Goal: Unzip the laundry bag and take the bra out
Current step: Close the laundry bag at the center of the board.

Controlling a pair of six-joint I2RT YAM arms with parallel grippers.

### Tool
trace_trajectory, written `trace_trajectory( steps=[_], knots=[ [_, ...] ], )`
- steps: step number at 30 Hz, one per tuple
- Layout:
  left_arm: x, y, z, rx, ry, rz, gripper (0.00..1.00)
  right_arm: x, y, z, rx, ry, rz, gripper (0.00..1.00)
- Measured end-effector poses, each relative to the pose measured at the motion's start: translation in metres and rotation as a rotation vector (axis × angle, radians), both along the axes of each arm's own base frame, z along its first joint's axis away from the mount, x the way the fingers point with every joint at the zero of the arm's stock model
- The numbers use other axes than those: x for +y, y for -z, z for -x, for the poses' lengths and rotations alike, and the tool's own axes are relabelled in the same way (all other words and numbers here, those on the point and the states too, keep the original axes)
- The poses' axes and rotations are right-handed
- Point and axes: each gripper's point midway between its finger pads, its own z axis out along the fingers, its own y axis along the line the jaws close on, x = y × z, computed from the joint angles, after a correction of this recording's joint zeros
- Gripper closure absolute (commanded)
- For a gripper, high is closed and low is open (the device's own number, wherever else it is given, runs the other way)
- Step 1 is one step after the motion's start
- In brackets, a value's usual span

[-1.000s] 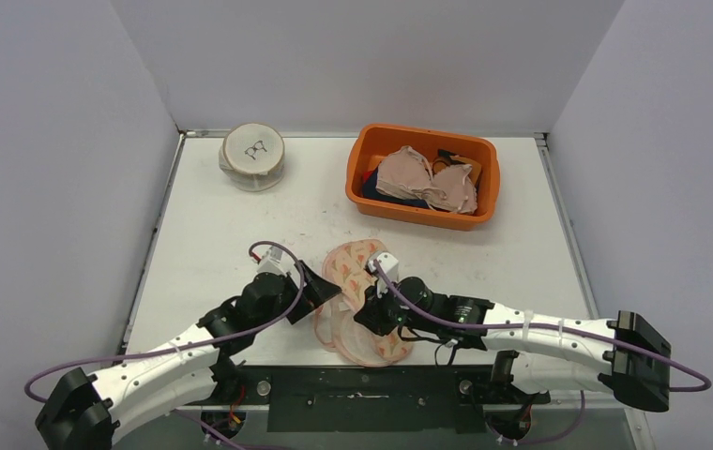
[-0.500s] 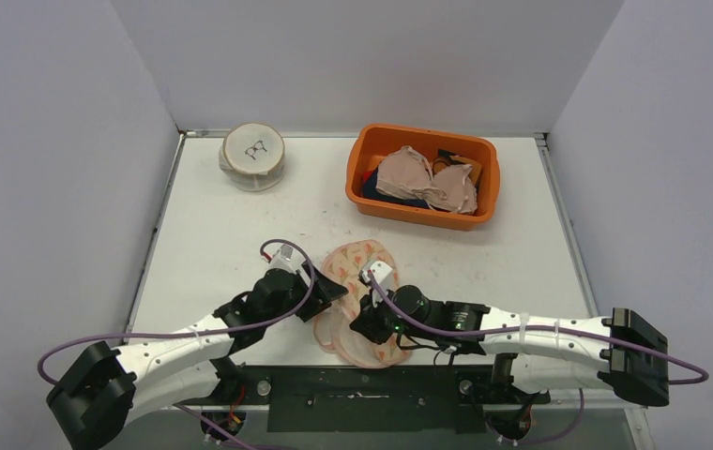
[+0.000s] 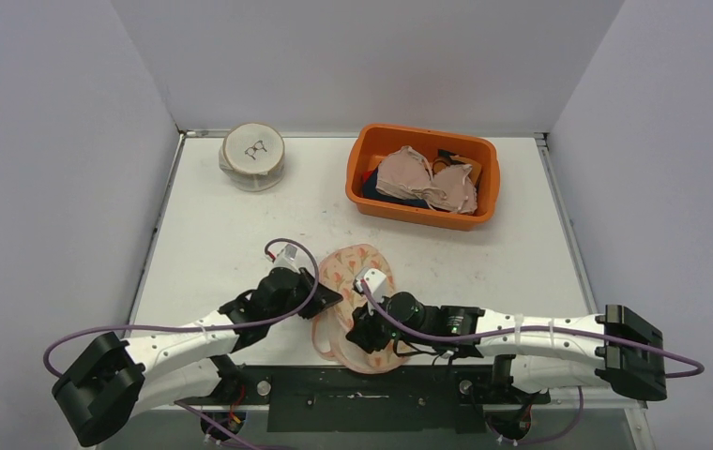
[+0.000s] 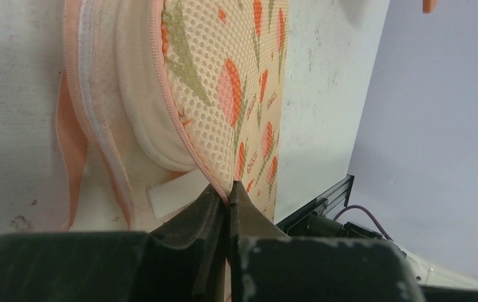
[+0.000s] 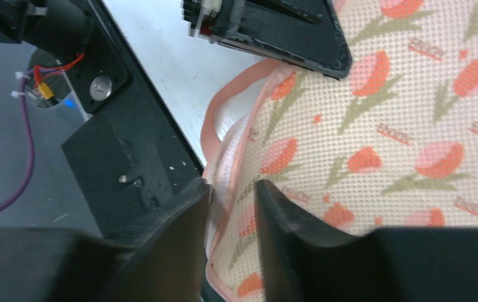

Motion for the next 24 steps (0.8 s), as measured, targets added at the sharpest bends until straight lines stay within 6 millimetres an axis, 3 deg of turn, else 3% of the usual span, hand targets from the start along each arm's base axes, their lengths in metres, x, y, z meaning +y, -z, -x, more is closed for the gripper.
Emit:
trace_trajectory(
  steps=[3, 6, 9, 13, 19, 24],
  knots=[
    [0.001, -0.009, -0.001, -0.025, 0.003, 0.005, 1.0, -0.004, -0.001, -0.003, -0.008, 0.025, 0.006, 0.32],
    [0.001, -0.024, -0.003, -0.062, 0.004, 0.016, 1.0, -0.01, -0.01, -0.009, -0.025, 0.065, -0.009, 0.23],
    [0.004, -0.038, -0.006, -0.109, -0.001, 0.014, 1.0, -0.019, -0.025, -0.022, -0.046, 0.134, -0.045, 0.21],
    [0.015, -0.036, -0.007, -0.135, -0.023, -0.035, 1.0, -0.039, -0.038, -0.053, -0.043, 0.281, -0.118, 0.22],
    [0.031, -0.016, -0.006, -0.122, -0.052, -0.121, 1.0, -0.086, -0.002, -0.089, 0.033, 0.489, -0.103, 0.22],
    [0.038, 0.004, -0.002, -0.088, -0.051, -0.165, 1.0, -0.082, 0.009, -0.092, 0.088, 0.484, -0.1, 0.22]
  ],
)
